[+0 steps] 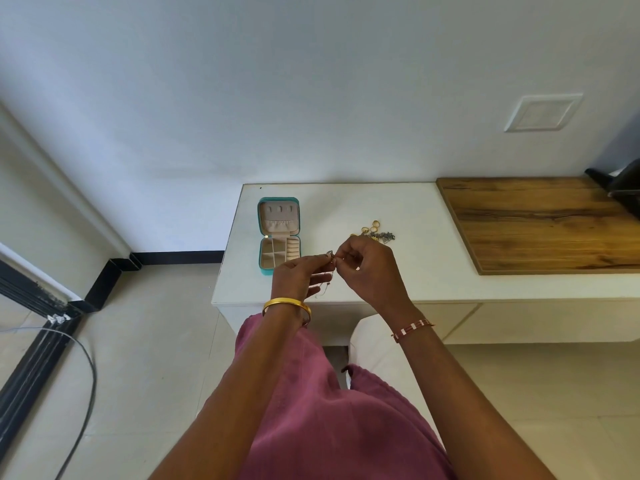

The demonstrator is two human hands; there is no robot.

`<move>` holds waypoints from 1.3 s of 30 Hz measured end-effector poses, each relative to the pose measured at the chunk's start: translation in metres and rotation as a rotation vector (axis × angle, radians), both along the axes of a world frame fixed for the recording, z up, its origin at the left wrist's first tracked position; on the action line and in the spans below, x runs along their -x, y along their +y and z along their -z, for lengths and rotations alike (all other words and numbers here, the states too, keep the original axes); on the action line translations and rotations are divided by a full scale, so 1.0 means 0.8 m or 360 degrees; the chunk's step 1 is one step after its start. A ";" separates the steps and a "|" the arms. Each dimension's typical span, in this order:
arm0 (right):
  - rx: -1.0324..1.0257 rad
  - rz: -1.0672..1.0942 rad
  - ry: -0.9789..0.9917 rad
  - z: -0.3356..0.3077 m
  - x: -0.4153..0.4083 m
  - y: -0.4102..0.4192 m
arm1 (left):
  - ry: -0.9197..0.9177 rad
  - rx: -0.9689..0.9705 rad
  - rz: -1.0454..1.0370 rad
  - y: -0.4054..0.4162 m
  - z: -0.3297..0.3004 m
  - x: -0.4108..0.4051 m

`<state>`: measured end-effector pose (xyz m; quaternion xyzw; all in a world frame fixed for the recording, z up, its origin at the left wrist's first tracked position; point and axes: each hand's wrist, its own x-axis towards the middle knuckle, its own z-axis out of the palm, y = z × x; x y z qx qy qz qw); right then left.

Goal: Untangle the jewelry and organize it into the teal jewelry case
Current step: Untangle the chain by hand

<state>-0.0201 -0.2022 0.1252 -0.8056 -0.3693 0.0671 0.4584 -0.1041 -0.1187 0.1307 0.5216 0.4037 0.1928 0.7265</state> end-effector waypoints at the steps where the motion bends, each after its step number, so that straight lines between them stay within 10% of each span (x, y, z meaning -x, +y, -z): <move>1: -0.0004 -0.0018 0.0013 0.000 -0.001 -0.001 | 0.0001 -0.0034 0.0016 0.000 -0.001 0.000; 13: 0.0145 -0.0216 0.0062 0.000 -0.013 -0.010 | 0.0246 -0.0746 0.0038 0.029 0.004 0.000; 22: -0.0069 -0.0223 0.0819 -0.017 -0.014 -0.015 | 0.0049 -0.0355 -0.0105 0.026 0.008 -0.002; 27: -0.0007 0.0195 0.0572 -0.001 -0.016 -0.010 | 0.0044 -0.0500 -0.0022 0.021 0.006 -0.002; 39: 0.0051 -0.0078 0.0363 0.000 0.001 0.005 | 0.0131 -0.0863 0.0115 0.017 0.008 -0.010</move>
